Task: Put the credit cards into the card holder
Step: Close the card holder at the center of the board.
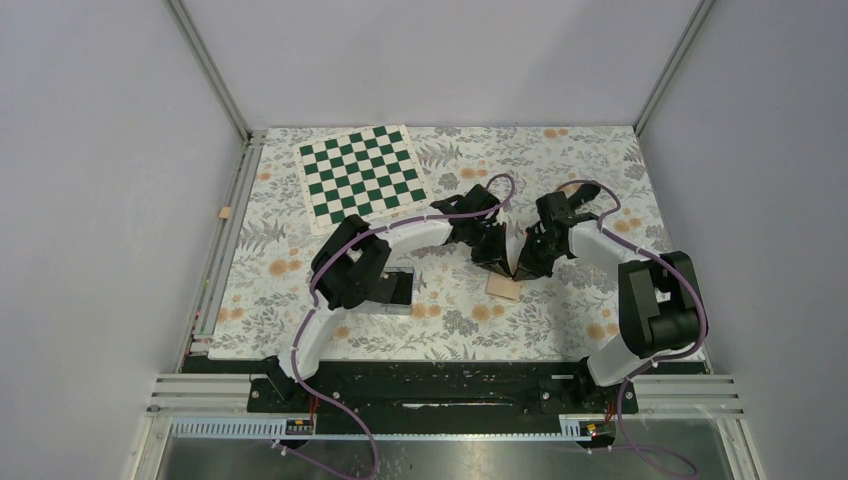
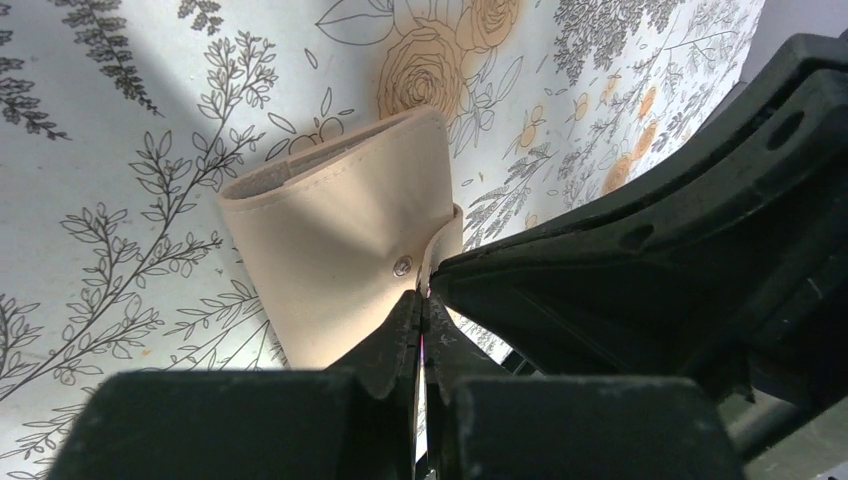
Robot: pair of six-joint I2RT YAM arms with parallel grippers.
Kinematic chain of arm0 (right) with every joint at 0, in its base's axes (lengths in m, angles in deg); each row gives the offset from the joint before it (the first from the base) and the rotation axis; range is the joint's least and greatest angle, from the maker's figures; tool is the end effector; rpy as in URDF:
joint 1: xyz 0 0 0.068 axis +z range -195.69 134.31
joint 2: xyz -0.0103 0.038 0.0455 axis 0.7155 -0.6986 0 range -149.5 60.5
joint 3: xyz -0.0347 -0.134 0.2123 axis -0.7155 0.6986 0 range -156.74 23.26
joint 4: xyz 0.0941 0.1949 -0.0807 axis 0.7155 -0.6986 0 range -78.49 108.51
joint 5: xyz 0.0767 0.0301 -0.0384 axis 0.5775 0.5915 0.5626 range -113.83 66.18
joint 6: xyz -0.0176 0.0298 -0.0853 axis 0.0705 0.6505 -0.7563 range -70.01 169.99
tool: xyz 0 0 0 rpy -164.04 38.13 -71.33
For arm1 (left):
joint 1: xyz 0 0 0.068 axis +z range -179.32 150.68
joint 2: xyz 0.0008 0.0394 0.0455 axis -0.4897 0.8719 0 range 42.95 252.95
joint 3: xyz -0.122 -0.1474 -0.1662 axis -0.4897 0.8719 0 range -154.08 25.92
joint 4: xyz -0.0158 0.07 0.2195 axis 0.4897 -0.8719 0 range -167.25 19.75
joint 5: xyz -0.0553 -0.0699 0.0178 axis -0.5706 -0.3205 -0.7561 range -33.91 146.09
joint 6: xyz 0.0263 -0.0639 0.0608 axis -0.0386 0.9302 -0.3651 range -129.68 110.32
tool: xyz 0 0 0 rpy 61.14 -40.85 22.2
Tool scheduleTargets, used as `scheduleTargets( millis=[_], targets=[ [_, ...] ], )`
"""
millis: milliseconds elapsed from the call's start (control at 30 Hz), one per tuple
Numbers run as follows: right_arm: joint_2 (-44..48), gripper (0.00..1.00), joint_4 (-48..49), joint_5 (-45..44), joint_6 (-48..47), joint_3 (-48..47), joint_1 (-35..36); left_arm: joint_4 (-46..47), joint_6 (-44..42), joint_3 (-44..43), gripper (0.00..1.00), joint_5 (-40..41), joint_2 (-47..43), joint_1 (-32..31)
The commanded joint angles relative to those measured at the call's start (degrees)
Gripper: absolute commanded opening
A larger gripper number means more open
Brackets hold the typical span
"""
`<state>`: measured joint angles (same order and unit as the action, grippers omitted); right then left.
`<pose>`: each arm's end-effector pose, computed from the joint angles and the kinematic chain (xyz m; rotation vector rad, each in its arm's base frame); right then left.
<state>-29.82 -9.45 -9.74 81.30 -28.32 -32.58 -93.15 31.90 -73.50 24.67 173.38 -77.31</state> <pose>0.2733 0.0844 0.1298 0.3734 2.7842 0.5400 0.2867 -0.3825 0.1245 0.4160 2.8024 -1.2108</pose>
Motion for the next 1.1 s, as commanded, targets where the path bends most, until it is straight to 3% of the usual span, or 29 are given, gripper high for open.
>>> scheduleTargets(
  millis=[0,1067],
  targets=[
    [-0.8,0.0,-0.5,-1.7,-1.0,-1.6,-0.2,-0.1,-1.5,-2.2,0.0,1.0,0.5,0.4],
    [-7.3,0.0,0.0,-3.0,1.0,-2.8,0.1,-3.3,-1.8,-2.6,0.0,2.2,3.7,0.8]
  ],
)
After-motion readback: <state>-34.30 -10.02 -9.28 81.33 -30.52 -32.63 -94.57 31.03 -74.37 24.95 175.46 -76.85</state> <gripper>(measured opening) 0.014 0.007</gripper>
